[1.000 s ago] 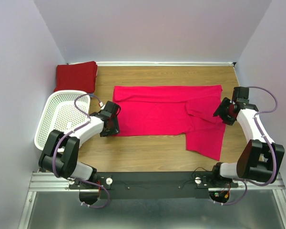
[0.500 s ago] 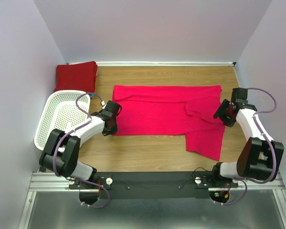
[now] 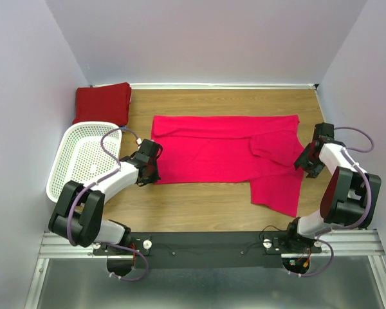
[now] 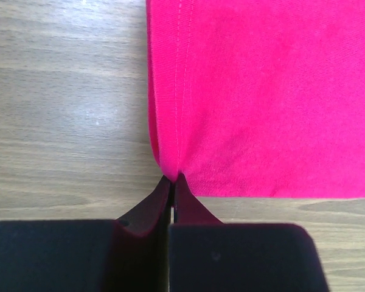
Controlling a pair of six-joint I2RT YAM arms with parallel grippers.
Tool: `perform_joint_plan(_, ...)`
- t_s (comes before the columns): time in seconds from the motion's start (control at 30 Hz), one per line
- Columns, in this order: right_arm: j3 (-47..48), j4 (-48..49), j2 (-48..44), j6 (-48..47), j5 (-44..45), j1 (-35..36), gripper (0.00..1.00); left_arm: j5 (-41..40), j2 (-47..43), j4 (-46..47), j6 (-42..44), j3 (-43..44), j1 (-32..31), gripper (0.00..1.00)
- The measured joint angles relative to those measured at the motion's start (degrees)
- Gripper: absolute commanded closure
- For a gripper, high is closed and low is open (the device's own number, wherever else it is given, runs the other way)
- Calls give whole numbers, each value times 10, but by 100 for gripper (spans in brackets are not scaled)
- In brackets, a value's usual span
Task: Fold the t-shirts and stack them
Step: Fold the tshirt
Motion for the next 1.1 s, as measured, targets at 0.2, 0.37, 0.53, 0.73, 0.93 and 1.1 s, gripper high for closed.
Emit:
perform_joint_plan(0.2, -4, 0, 33, 0, -3, -33, 44, 10, -13, 4, 4, -5, 0, 97)
perform_joint_plan(0.37, -7, 9, 43, 0, -15, -40, 45, 16, -21, 10, 8, -5, 0, 97)
perform_joint_plan(0.53, -13, 19, 43, 0, -26, -40, 48, 20, -24, 10, 10, -5, 0, 97)
perform_joint_plan(0.73, -24, 29, 35, 2, -33, -40, 67, 21, -26, 11, 10, -5, 0, 97)
perform_joint_plan(0.93, -29, 27, 27, 9, -39, -40, 99, 21, -35, 10, 10, -5, 0, 98)
perform_joint_plan(1.1, -29, 16, 16, 11, -38, -40, 99, 21, -50, 10, 9, -5, 13, 100)
